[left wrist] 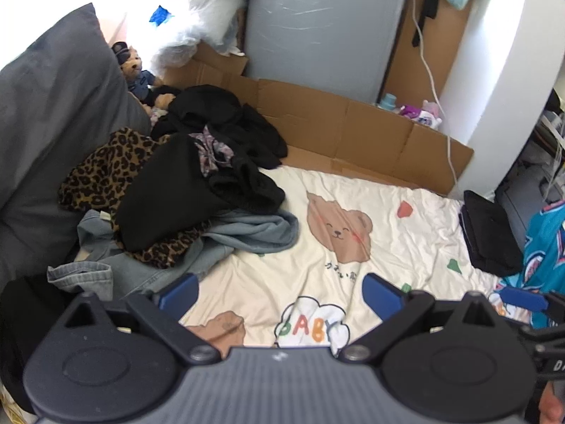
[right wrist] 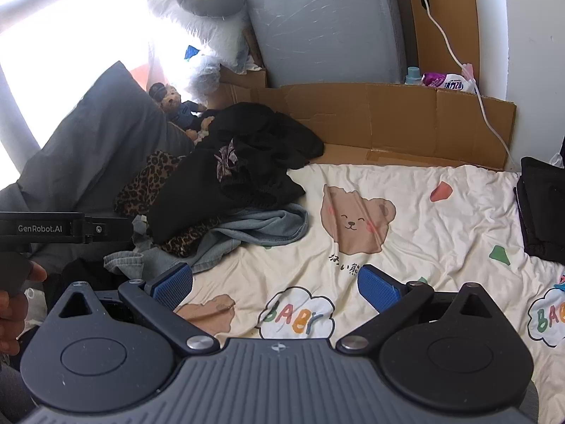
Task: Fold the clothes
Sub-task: 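Move both tools toward the clothes pile on the bed, then close the left gripper on the black knit garment's cuff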
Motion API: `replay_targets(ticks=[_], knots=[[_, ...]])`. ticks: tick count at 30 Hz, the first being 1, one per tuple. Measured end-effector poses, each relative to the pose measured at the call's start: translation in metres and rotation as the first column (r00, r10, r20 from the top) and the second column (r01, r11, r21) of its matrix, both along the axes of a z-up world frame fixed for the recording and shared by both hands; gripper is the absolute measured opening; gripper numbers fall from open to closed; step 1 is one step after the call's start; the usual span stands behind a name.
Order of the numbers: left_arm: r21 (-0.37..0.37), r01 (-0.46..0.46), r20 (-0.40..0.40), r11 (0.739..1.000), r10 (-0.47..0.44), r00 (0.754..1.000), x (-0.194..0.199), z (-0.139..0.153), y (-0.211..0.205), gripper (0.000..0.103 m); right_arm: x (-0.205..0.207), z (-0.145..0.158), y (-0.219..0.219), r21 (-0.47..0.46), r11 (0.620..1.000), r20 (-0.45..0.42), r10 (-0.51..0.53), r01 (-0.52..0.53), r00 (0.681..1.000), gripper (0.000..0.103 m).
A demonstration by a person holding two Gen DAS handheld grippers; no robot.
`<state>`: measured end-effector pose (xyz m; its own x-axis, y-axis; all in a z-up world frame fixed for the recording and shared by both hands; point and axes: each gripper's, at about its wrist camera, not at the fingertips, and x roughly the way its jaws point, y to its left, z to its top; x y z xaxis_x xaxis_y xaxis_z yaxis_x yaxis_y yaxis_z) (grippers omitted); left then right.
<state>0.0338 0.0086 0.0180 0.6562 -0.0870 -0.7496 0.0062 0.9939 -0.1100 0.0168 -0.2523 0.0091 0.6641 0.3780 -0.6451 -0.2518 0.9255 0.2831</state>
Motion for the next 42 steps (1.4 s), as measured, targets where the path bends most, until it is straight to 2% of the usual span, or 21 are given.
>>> replay_targets(ticks=[12,20,35,42], knots=[[-0.059,-0.104,0.033,0.993,0.106,0.994,0.025,0.010,0.036,0.100,0.008,-0.002,-0.007,0.007,1.000,0.032,-0.008,0.008,0.999,0.102],[-0.061,-0.139,0.060,0.988,0.143,0.988,0.038,0.010,0.048,0.100,0.014,-0.010,-0.004,-0.002,1.000,0.024,-0.014,0.014,1.000,0.102],[-0.119,-0.096,0.095,0.988,0.108,0.990,0.044,0.011,0.046,0.101,0.027,-0.017,0.002,0.021,1.000,0.006,-0.018,0.018,1.000,0.102],[-0.094,-0.091,0.116,0.991,0.101,0.988,0.048,0.010,0.043,0.101,0.030,-0.020,0.003,0.032,0.999,0.007,-0.014,0.013,1.000,0.102]])
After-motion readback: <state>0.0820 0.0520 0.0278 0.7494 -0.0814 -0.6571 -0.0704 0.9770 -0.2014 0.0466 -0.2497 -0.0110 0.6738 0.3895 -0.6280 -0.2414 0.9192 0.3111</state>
